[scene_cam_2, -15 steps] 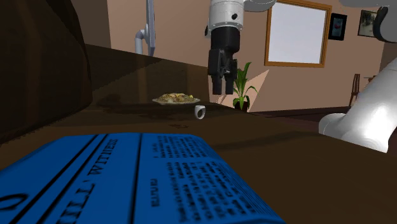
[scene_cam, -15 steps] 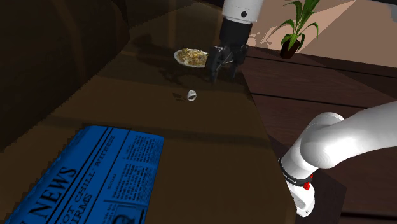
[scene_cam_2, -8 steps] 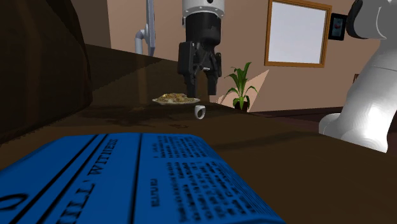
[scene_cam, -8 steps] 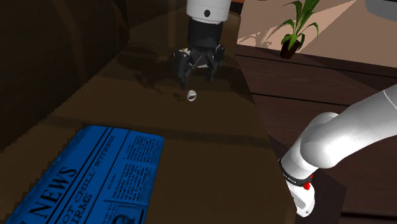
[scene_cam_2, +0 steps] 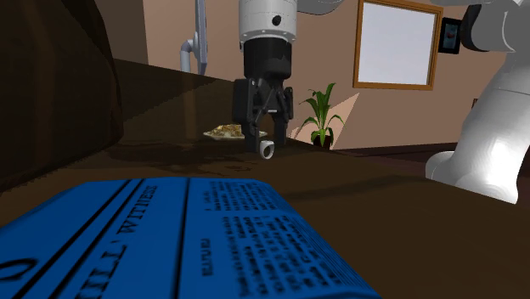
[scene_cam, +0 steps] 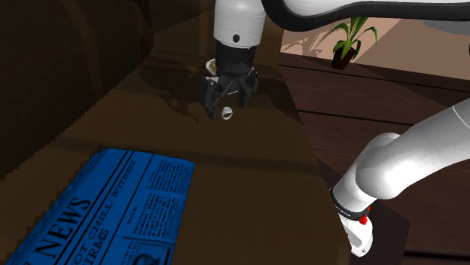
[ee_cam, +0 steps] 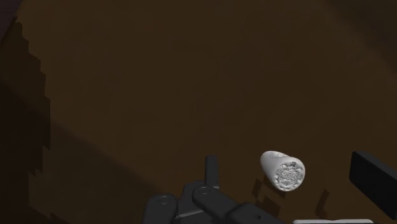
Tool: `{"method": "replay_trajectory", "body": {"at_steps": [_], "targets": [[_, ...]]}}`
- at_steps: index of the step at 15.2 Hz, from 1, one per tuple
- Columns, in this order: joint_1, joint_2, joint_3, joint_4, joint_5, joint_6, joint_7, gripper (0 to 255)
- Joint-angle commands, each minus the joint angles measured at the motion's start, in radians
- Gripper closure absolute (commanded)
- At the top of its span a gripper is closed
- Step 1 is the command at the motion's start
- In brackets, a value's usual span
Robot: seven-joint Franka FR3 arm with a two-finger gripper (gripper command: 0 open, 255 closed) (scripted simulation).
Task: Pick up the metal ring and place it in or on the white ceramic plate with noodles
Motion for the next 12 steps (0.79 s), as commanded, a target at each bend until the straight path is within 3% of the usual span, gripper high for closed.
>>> {"method": "replay_trajectory", "body": {"at_steps": [1, 8, 9, 12], "targets": [[0.001, -0.002, 0.001, -0.012, 0.001, 0.01, 0.0, 0], [0.001, -0.002, 0.001, -0.011, 0.001, 0.01, 0.0, 0], [0.001, -0.002, 0.001, -0.011, 0.001, 0.01, 0.0, 255], [0.001, -0.002, 0.001, -0.011, 0.001, 0.01, 0.0, 255]]}}
